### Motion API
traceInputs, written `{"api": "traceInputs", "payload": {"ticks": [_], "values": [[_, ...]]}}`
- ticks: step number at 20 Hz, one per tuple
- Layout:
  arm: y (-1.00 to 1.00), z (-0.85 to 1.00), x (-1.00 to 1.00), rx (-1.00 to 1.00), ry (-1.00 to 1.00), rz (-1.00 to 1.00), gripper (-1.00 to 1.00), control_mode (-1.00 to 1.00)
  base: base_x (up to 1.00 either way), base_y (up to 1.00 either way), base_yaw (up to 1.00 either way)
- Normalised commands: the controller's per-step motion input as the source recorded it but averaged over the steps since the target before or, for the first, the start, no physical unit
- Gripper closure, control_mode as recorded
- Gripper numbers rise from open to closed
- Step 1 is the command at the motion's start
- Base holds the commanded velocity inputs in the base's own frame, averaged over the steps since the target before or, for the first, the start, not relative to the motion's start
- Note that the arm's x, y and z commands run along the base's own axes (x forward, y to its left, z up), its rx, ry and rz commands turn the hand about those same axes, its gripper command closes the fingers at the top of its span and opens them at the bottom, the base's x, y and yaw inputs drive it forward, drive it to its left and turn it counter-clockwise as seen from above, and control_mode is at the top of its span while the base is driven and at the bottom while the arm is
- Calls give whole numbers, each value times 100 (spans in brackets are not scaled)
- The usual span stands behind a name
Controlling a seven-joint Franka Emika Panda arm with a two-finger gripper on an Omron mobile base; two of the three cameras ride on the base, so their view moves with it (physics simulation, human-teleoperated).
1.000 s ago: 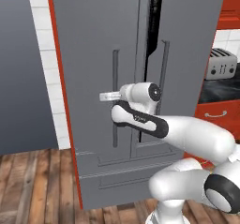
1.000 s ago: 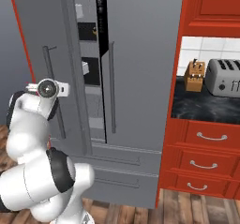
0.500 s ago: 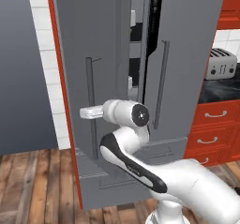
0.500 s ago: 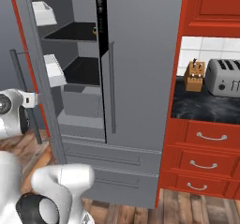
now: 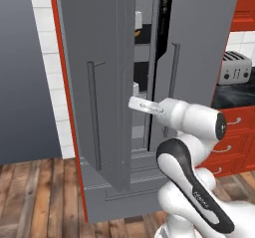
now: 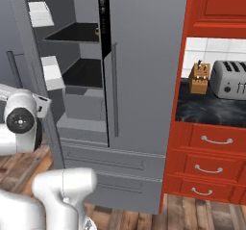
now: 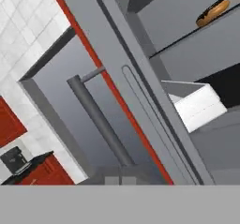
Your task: Take the donut and cupcake from the fridge and place them on the empty tray on the dining counter.
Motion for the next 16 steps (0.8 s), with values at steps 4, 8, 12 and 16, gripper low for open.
{"api": "traceInputs", "payload": {"ticks": [4,8,12,16], "values": [[-48,16,11,70,26,37,100,-100,0,0,0],[-48,-35,90,48,20,42,100,-100,0,0,0],[-52,-34,100,34,19,29,100,-100,0,0,0],[-33,-6,100,15,24,23,100,-100,0,0,0]]}}
